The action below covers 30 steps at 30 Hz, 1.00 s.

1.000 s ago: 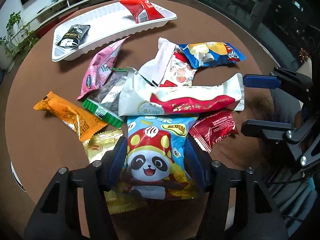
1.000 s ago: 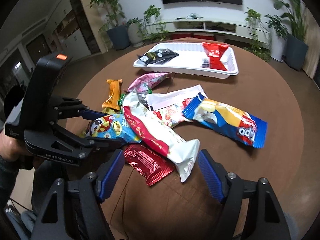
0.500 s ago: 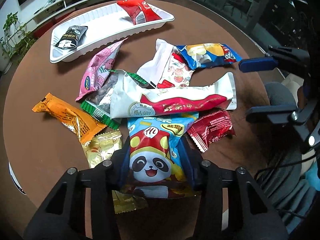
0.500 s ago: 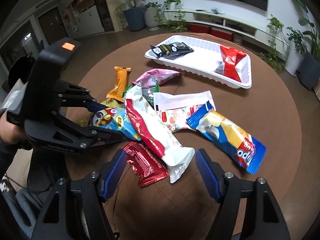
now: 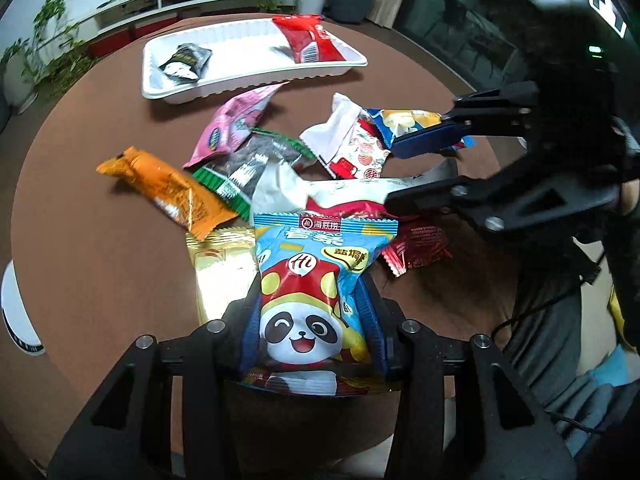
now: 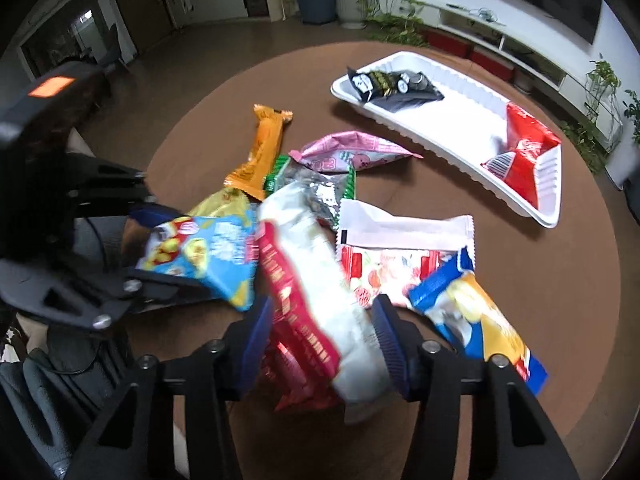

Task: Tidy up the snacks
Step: 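Grasp the panda-print bag with the left gripper while the right gripper grasps the white-and-red wrapper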

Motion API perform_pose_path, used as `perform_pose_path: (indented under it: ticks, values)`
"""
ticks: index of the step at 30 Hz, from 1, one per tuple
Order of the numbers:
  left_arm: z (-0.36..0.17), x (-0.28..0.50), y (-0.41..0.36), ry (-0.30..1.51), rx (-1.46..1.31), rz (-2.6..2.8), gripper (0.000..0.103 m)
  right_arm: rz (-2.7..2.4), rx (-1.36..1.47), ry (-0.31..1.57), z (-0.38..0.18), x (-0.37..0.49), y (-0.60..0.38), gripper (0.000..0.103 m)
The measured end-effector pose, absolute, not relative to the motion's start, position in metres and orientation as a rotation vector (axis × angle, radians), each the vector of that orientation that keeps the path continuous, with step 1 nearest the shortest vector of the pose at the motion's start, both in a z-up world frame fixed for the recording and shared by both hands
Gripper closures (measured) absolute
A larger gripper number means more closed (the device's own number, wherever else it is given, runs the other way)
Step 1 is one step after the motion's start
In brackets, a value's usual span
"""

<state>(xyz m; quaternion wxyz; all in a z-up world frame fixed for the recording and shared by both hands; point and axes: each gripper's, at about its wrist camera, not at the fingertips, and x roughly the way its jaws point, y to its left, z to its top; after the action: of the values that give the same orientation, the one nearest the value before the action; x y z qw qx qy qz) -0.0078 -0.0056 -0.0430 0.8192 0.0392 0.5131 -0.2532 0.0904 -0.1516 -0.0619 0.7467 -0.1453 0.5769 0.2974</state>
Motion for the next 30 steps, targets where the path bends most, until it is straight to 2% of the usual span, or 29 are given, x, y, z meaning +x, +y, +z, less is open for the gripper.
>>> perform_pose_path:
  ticks: [18,21,30]
  values:
    - [-0.045,-0.026,0.012,1.063,-0.039,-0.545,0.062,0.809,-0.536,1.383,-0.092,0.090,-0.116,0.049]
    - [-0.047,-0.028,0.014,1.065,-0.049,-0.546,0.062,0.817,-0.577,1.379,-0.097,0.088,-0.109,0.045]
    - [-0.047,-0.026,0.017,1.060,-0.071,-0.539,0.062,0.808,-0.581,1.367,-0.095,0.080,-0.104,0.049]
